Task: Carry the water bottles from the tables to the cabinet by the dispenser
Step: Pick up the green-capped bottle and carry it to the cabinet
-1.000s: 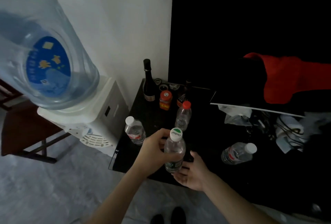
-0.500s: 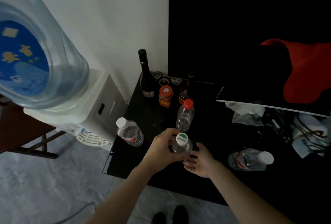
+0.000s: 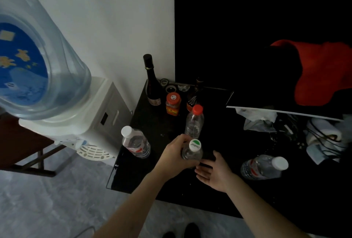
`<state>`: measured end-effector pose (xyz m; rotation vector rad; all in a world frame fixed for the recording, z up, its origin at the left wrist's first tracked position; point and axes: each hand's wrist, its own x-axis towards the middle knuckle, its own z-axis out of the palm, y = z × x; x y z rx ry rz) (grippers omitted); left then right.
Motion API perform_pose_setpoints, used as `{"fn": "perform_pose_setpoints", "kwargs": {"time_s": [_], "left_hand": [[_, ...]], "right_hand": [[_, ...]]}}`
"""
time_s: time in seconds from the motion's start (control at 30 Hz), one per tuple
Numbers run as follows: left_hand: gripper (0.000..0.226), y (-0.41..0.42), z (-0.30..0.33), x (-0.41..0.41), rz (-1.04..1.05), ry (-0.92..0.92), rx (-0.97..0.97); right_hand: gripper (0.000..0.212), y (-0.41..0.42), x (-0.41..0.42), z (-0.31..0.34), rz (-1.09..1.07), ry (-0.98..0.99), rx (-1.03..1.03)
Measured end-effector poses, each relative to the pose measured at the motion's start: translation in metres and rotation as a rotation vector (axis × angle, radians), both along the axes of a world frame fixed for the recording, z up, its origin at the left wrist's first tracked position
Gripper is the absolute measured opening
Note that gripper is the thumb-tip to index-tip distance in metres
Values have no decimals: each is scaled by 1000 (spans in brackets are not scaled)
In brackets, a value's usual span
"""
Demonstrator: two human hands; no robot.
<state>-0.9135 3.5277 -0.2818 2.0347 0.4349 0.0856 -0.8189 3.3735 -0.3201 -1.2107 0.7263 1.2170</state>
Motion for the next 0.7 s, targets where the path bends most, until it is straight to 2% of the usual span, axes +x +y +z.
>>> {"fn": "perform_pose_setpoints", "kwargs": {"time_s": [0.13, 0.27, 0.33, 0.4, 0.47, 0.57, 0.7], "left_hand": [[65, 6, 8, 1, -66, 92, 24], [88, 17, 29, -8, -183, 206, 135], [92, 26, 51, -14, -207, 255, 179], [89, 37, 76, -19, -212, 287, 275], [84, 44, 104, -20, -242, 318, 465], [81, 49, 149, -16, -229, 309, 727], [69, 36, 201, -13, -125, 203, 894]], "right_hand": [[68, 3, 2, 31, 5, -43, 17], [62, 6, 7, 75, 24, -103, 1], [59, 7, 9, 103, 45, -160, -6], [55, 8, 11, 132, 70, -233, 1], [52, 9, 10, 162, 127, -318, 1], [50, 16, 1, 206, 332, -566, -79], [46, 28, -11, 251, 710, -1129, -348]]}}
